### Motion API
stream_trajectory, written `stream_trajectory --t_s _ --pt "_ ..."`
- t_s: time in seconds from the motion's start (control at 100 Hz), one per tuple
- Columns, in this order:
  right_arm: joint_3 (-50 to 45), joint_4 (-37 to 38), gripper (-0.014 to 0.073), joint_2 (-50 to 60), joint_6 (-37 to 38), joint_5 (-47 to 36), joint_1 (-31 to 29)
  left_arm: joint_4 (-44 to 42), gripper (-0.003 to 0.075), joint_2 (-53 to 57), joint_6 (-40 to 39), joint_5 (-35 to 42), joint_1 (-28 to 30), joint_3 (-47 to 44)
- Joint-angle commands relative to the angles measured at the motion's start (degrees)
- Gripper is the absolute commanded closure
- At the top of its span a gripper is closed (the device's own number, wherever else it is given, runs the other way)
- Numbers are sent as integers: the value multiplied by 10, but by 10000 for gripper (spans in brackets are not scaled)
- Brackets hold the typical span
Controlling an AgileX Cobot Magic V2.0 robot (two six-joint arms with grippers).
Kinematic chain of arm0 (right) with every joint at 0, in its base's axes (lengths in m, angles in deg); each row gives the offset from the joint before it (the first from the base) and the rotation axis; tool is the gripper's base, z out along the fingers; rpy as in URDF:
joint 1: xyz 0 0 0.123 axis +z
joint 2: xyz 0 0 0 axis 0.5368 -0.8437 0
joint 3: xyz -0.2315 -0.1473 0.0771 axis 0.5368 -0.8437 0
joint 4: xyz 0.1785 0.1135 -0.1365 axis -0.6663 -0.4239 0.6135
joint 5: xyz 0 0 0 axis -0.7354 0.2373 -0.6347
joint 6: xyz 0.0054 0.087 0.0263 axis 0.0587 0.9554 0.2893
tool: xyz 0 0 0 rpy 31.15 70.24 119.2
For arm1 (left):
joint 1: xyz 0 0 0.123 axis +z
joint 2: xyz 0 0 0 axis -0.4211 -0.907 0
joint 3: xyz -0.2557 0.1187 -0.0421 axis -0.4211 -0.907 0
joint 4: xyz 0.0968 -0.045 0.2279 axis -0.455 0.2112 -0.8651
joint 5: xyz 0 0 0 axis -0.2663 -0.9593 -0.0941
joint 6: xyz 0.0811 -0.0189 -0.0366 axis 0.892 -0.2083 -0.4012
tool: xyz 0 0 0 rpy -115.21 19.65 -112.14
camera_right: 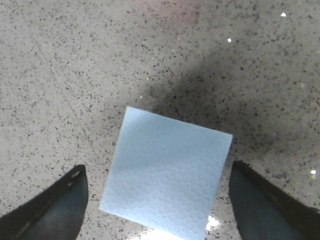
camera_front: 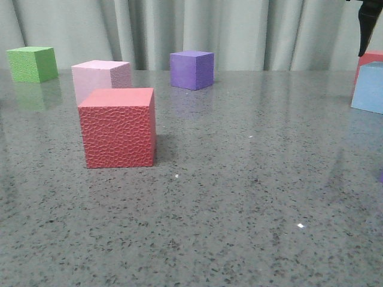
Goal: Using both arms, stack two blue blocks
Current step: 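Move the right gripper over the light blue cube and close on it, then lift the light blue cube with the right gripper and carry it inward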
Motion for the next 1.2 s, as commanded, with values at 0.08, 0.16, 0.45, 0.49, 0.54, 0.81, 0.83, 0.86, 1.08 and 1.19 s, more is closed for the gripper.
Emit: stream_trajectory --t_s 0.08,0.16,0.45,0.49,0.54,0.81,0.83,0.86,1.08,1.19 --pt "20 5 13 17 -1 -27 -4 7 29 -4 0 32 1 20" --pt "20 5 13 12 -1 -26 -4 7 29 -4 0 32 1 20" --pt "20 3 13 -18 -1 -25 -4 7 29 -4 0 32 1 20" --pt "20 3 13 -20 -1 -24 -4 7 29 -4 0 32 1 20" --pt "20 3 15 -21 -1 -24 -4 7 29 -4 0 32 1 20" --pt "20 3 214 -21 -1 -17 -4 7 29 -4 0 32 1 20" --pt "20 3 232 -21 -1 -15 -4 7 29 -4 0 32 1 20" --pt "20 3 251 -21 -1 -14 -4 7 29 -4 0 32 1 20" --pt "20 3 265 -18 -19 -2 -3 7 29 -4 0 32 1 20" --pt "20 2 265 -9 -49 2 5 7 29 -4 0 32 1 20"
